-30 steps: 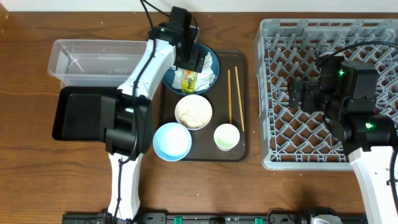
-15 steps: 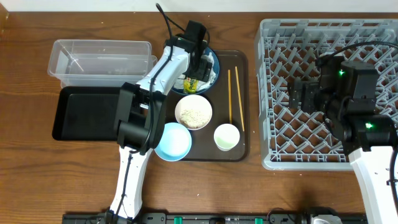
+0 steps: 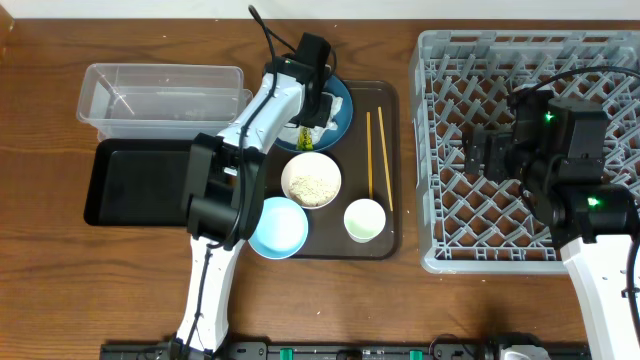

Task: Sort waste into correct bins and load items into the dishwasher rack
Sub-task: 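Tip the blue plate over the clear bin to dump wrapper and tissue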

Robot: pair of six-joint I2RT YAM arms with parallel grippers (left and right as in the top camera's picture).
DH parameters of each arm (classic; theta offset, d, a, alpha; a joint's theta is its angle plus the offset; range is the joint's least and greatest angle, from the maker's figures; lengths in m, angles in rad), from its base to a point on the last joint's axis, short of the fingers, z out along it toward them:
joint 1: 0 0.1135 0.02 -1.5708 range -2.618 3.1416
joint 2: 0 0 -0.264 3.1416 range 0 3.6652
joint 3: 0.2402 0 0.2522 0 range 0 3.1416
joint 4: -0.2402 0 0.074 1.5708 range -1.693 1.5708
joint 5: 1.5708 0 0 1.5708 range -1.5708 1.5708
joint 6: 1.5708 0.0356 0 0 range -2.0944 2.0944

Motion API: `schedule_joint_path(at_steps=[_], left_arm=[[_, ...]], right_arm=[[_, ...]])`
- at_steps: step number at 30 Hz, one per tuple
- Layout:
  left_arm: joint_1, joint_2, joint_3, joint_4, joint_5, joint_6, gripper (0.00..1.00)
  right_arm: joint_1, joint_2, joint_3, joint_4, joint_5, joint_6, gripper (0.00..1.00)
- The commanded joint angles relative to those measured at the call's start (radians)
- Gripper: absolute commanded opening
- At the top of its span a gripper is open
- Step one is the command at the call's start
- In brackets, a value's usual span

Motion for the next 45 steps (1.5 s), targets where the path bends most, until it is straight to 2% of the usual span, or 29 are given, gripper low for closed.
schedule_joint_path(at_steps=[1,6,10,15,21,25,27,28,30,34,38,45], left_arm=[[0.021,-0.167,0.019,-0.025,-0.018,-0.062,0.06],[0.073,-0.33,0.019,-0.075,-0.019,-0.066,0.06],[0.166,-0.417,0.019,-0.127,-0.048,-0.07,0.06],[0.31,-0.41,-0.009,-0.165,-0.056,-0.076,0.06],[0.439,-0.37,-0.106,-0.092,-0.054,-0.072,0.07],[0.477,-0.322,-0.121,-0.046,-0.055,-0.047,0.21],[0.483,-0.307,-0.121,-0.03,-0.055,-0.046,0.43],[0.484,-0.304,-0.121,-0.024,-0.055,-0.046,0.51],[0.484,-0.303,-0.121,-0.016,-0.055,-0.046,0.58],[0.483,-0.314,-0.108,-0.016,-0.051,-0.046,0.65],[0.483,-0.341,-0.096,-0.028,-0.011,-0.045,0.66],[0.463,-0.441,-0.096,-0.066,0.18,-0.004,0.66]], right_arm=[[0.009,0.007,0.018,-0.003,-0.008,-0.009,0.99],[0.009,0.007,0.018,0.0,-0.008,-0.009,0.99],[0.009,0.007,0.018,-0.002,-0.009,-0.008,0.99],[0.009,0.007,0.018,0.002,-0.009,-0.008,0.99],[0.009,0.007,0.018,0.001,-0.009,-0.009,0.99],[0.009,0.007,0.018,0.002,-0.009,-0.008,0.99],[0.009,0.007,0.018,0.001,-0.009,-0.008,0.99],[0.009,0.007,0.018,0.0,-0.009,-0.008,0.99],[0.009,0.007,0.018,-0.002,-0.012,-0.008,0.99],[0.009,0.007,0.018,-0.003,-0.013,-0.008,0.99],[0.01,0.007,0.018,-0.003,-0.013,-0.008,0.99],[0.009,0.007,0.018,-0.003,-0.031,-0.008,0.99]])
